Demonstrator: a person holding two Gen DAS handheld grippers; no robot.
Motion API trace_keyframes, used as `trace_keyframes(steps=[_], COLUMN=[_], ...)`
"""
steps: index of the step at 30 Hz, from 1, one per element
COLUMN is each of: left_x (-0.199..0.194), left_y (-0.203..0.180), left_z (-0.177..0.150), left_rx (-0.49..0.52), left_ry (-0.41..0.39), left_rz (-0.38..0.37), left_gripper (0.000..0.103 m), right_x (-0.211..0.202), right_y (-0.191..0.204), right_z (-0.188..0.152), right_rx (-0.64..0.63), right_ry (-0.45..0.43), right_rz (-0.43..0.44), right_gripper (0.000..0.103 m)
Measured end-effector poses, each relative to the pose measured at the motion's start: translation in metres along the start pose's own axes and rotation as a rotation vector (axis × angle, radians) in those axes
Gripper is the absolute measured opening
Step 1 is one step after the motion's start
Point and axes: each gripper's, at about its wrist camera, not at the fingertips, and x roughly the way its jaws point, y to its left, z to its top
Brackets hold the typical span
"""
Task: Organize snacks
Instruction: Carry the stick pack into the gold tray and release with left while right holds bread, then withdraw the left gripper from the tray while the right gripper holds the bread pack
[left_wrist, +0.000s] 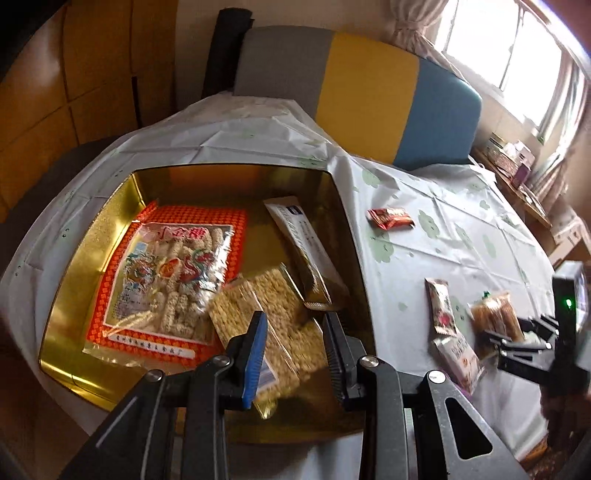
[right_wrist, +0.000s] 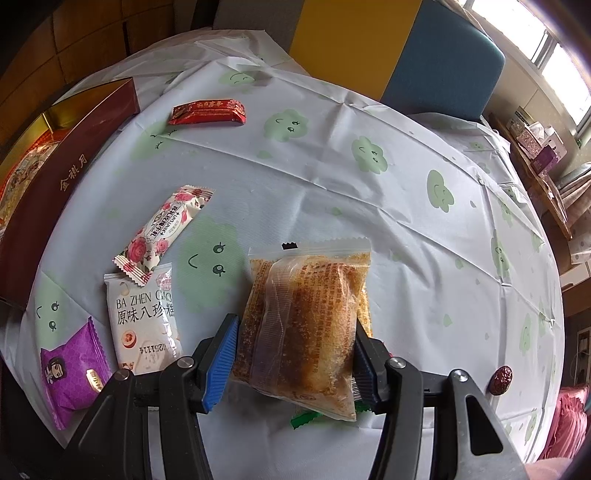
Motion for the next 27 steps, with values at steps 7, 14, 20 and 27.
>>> trace_keyframes(steps=[7,14,20,27], left_x=[-0.009,-0.018,-0.023,-0.021], left_y=[-0.012,-0.029,-0.047,-0.072], left_z=[-0.01,-0.019,-0.031,-0.057], left_rx=[0.049,0.126,0.229,0.397], left_ry=[-0.002,-0.015,-0.024,0.031], left_rz=[-0.01,-0.043,-0.095,-0.251], left_gripper=[0.032,0.032,0.032,0.032], right_x=[0.0,0.0,-0.001,0.0], right_y=[-0.001,0.0,0.0,0.0], right_z=[0.0,-0.001,-0.001,-0.001], right_rx=[0.002,-0.003,-0.008,-0.007], right_ry=[-0.004,-0.01,-0.009,-0.009], right_rz=[0.002,-0.002,-0.006,-0.006], right_gripper=[0.057,0.055,0.055,0.055])
